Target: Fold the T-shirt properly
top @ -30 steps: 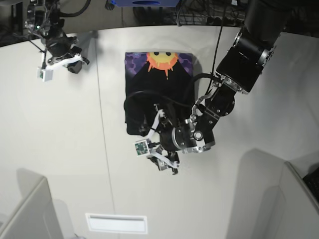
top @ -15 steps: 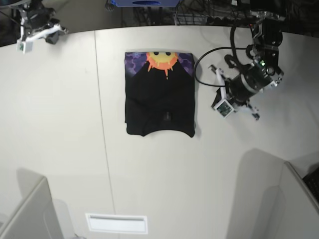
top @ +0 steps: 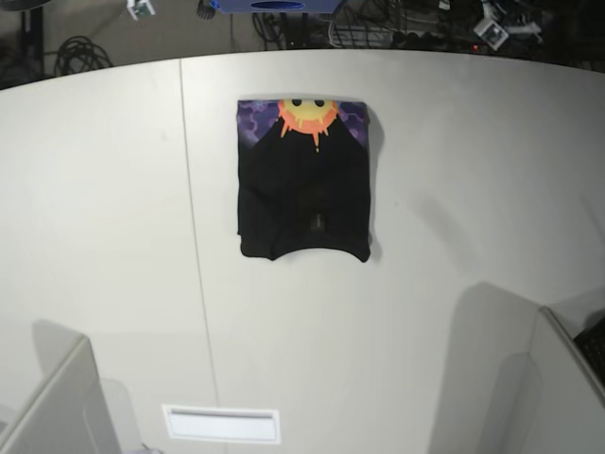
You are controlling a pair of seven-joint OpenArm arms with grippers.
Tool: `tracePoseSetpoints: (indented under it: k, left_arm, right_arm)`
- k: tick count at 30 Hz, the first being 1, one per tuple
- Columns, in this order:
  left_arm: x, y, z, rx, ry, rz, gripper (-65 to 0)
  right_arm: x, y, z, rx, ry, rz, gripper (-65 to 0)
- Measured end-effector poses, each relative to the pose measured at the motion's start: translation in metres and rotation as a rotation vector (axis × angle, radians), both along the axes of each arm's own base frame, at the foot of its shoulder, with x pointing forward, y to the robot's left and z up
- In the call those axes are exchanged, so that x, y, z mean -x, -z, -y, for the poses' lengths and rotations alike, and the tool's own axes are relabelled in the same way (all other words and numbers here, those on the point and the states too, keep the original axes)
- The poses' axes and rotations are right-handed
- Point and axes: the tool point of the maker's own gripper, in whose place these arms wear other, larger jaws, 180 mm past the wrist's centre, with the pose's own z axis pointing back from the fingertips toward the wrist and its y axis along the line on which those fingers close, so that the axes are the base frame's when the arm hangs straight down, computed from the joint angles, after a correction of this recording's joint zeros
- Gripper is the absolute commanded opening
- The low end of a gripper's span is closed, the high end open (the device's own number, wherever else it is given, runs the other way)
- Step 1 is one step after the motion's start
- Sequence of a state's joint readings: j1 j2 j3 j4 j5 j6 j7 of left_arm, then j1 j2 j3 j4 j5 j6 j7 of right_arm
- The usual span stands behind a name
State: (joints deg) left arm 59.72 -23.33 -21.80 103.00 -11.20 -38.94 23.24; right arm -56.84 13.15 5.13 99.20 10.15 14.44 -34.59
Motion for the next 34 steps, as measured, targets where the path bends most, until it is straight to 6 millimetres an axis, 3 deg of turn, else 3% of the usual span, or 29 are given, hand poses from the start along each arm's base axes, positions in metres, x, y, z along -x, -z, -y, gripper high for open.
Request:
tracePoseSetpoints:
  k: [4,6,8,10,12,15,16,18,22,25,28,34]
  left_arm:
    - [0.047,0.043,-0.009,0.082,-0.283,0.0,-65.0]
    - [0.068,0.067,-0.011,0.118,-0.424,-0.002,-65.0]
    - [0.084,0.085,-0.017,0.116,-0.533,0.001,-65.0]
    - [0.094,0.091,-0.023,0.141,-0.627,0.043,-65.0]
    - [0.112,0.112,-0.013,0.15,-0.62,-0.019,-65.0]
    - [0.136,0.153,0.025,0.179,-0.501,-0.207,-65.0]
    - [0.138,0.164,0.037,0.197,-0.498,-0.25,-65.0]
    - [0.145,0.184,0.048,0.149,-0.428,-0.359,-65.0]
    - [0.126,0.204,0.039,-0.012,-0.289,-0.333,-65.0]
    - [0.113,0.212,0.049,-0.069,-0.169,-0.272,-65.0]
    - [0.116,0.214,0.065,-0.061,-0.13,-0.271,-65.0]
    - [0.103,0.215,0.053,-0.087,-0.134,-0.248,-65.0]
  right_arm:
    - [0.029,0.05,-0.03,-0.067,-0.076,-0.086,-65.0]
    - [0.047,0.072,-0.029,-0.068,-0.089,-0.148,-65.0]
    - [0.053,0.091,-0.023,-0.054,-0.078,-0.178,-65.0]
    - [0.053,0.107,-0.031,-0.074,-0.052,-0.154,-65.0]
    - [0.06,0.124,-0.046,-0.102,-0.003,-0.151,-65.0]
    - [0.076,0.147,-0.072,-0.137,0.074,-0.171,-65.0]
    - [0.075,0.153,-0.079,-0.15,0.108,-0.144,-65.0]
    - [0.074,0.159,-0.073,-0.139,0.142,-0.12,-65.0]
    - [0.041,0.165,-0.044,-0.085,0.166,0.011,-65.0]
    - [0.04,0.167,-0.054,-0.093,0.147,-0.058,-65.0]
    - [0.041,0.167,-0.068,-0.114,0.165,-0.103,-65.0]
    - [0.03,0.168,-0.059,-0.105,0.218,-0.043,-65.0]
